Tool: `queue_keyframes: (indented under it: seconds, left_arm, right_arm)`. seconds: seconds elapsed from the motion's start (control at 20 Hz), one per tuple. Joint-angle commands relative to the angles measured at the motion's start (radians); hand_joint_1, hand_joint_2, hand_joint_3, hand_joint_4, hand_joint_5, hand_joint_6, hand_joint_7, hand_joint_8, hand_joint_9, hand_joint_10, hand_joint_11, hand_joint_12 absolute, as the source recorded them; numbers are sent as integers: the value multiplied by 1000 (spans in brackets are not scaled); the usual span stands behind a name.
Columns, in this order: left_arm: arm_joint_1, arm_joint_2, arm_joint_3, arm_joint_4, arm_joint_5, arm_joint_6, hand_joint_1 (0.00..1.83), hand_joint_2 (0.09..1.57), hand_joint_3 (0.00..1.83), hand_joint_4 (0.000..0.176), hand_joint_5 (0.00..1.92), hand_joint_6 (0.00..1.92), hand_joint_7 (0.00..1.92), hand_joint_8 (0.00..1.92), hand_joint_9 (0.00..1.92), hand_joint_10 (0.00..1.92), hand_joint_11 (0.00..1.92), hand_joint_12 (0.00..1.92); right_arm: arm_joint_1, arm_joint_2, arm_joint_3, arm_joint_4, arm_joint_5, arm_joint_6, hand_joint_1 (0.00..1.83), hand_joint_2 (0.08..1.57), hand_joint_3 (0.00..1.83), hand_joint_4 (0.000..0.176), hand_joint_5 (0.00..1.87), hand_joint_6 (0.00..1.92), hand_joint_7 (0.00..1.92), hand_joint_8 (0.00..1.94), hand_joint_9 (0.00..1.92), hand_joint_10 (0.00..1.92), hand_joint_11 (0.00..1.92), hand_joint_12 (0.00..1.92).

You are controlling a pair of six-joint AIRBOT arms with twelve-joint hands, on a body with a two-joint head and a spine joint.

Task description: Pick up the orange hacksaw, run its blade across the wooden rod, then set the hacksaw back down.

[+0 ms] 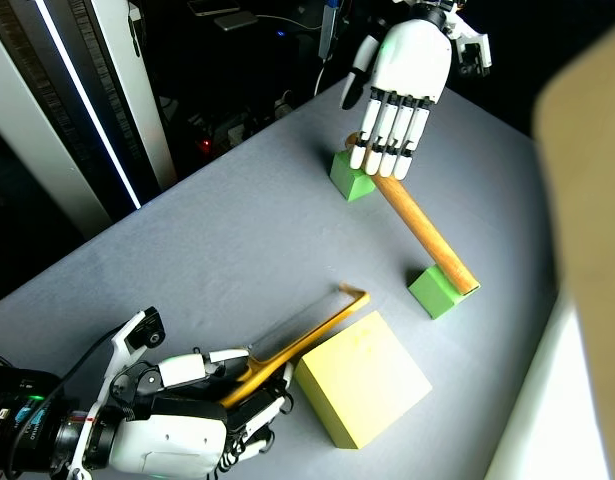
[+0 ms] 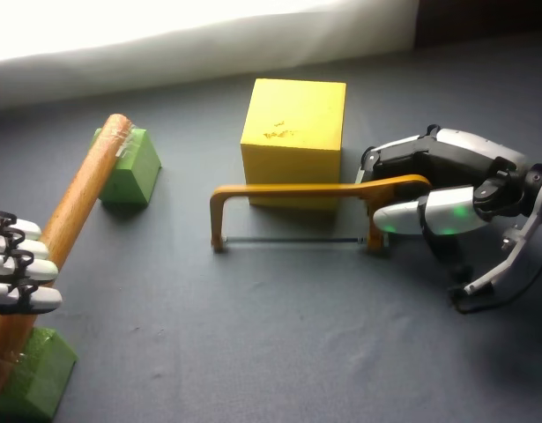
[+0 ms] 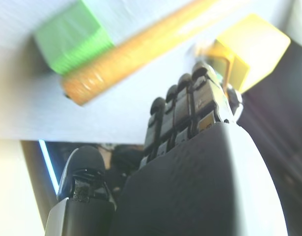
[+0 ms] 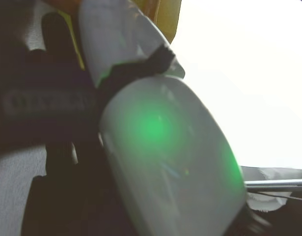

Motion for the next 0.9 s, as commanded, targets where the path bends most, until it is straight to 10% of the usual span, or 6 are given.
queue_keyframes:
  seconds: [0.0, 0.4, 0.85]
  left_arm:
    - [-8, 0, 4, -49, -38, -6, 68, 1318, 0, 0, 57, 8, 46, 8, 13, 4, 0, 0]
    - [9, 1, 15, 13, -66, -39, 117, 1303, 0, 0, 61, 0, 56, 3, 31, 1, 28, 24]
    - [22, 0, 24, 49, -55, -57, 96, 1299, 0, 0, 64, 2, 71, 0, 48, 4, 37, 61]
  right_arm:
    - [0, 4, 1, 33, 115, 6, 1357, 1186, 1, 0, 740, 1130, 886, 1210, 779, 1432, 400, 1326]
    - [-16, 10, -4, 122, 246, -54, 1372, 1146, 0, 0, 806, 1014, 965, 1099, 885, 1327, 422, 1249]
    - [-99, 92, -202, 405, 490, -211, 1376, 1133, 0, 0, 842, 960, 1006, 1016, 889, 1343, 467, 1254]
